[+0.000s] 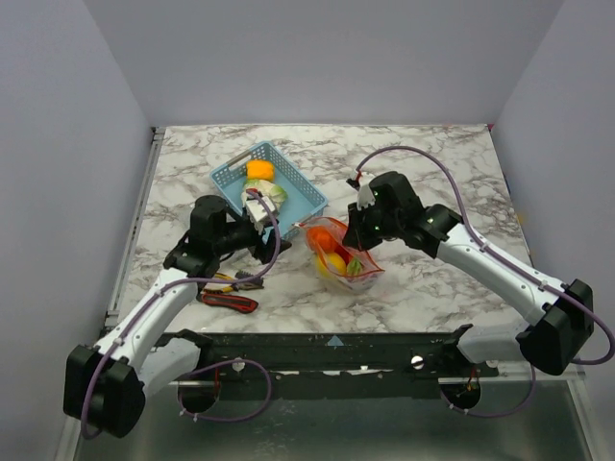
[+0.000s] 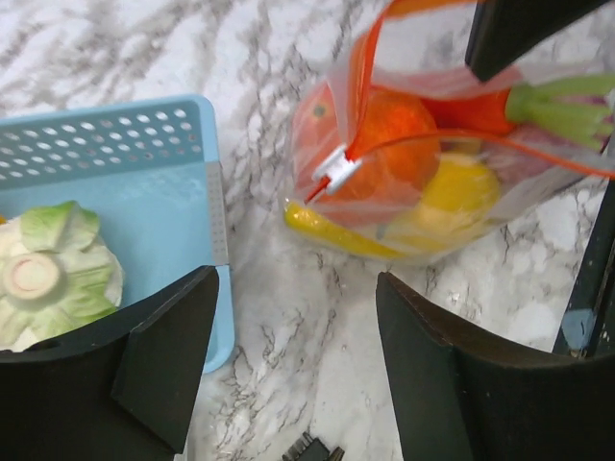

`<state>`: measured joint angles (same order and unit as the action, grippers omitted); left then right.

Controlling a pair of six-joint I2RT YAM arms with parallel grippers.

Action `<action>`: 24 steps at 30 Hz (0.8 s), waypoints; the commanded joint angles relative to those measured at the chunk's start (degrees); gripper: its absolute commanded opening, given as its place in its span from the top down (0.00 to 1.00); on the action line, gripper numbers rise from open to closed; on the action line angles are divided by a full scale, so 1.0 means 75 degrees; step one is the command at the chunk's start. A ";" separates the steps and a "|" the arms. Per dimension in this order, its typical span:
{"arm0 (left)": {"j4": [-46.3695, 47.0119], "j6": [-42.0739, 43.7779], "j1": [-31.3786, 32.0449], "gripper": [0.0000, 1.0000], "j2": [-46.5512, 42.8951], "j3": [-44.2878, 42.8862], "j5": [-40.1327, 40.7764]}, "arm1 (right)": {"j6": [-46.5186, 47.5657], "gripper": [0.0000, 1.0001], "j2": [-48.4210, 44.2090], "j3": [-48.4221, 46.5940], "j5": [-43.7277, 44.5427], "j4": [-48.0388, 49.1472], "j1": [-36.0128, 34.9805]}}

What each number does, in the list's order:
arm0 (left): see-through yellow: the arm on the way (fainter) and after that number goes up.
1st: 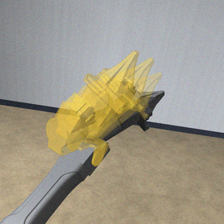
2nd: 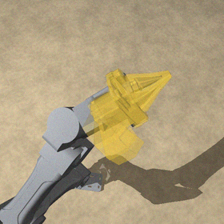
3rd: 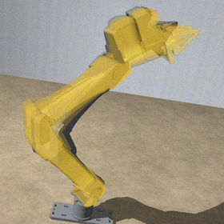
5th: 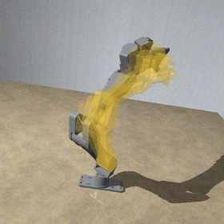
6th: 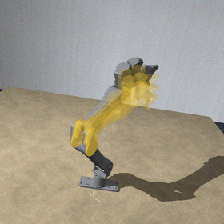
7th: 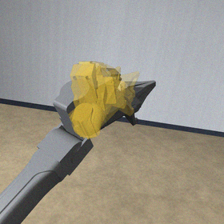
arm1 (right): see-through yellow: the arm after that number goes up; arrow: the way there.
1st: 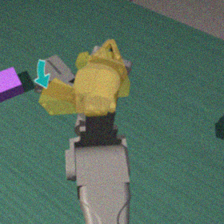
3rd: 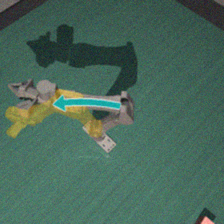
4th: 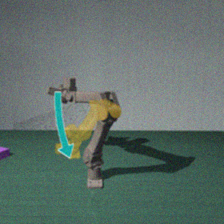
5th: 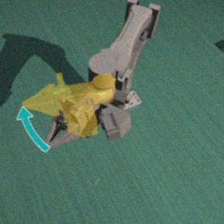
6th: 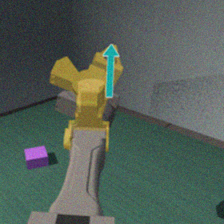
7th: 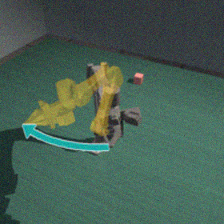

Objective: Place the food in the zip-top bag and seal the zipper
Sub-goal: Zip the zipper food storage bag at the center of the board.

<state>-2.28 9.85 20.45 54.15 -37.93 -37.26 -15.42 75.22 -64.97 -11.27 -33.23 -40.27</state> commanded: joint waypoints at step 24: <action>0.3056 0.0562 -0.0112 0.76 0.2339 0.0019 -0.3178 | 0.0105 1.00 0.0277 -0.0769 0.0049 -0.0455 0.0014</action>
<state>16.75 14.72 19.92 70.85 -37.67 -57.82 -15.33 76.16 -68.77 -11.22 -35.73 -40.27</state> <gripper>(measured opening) 0.462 0.006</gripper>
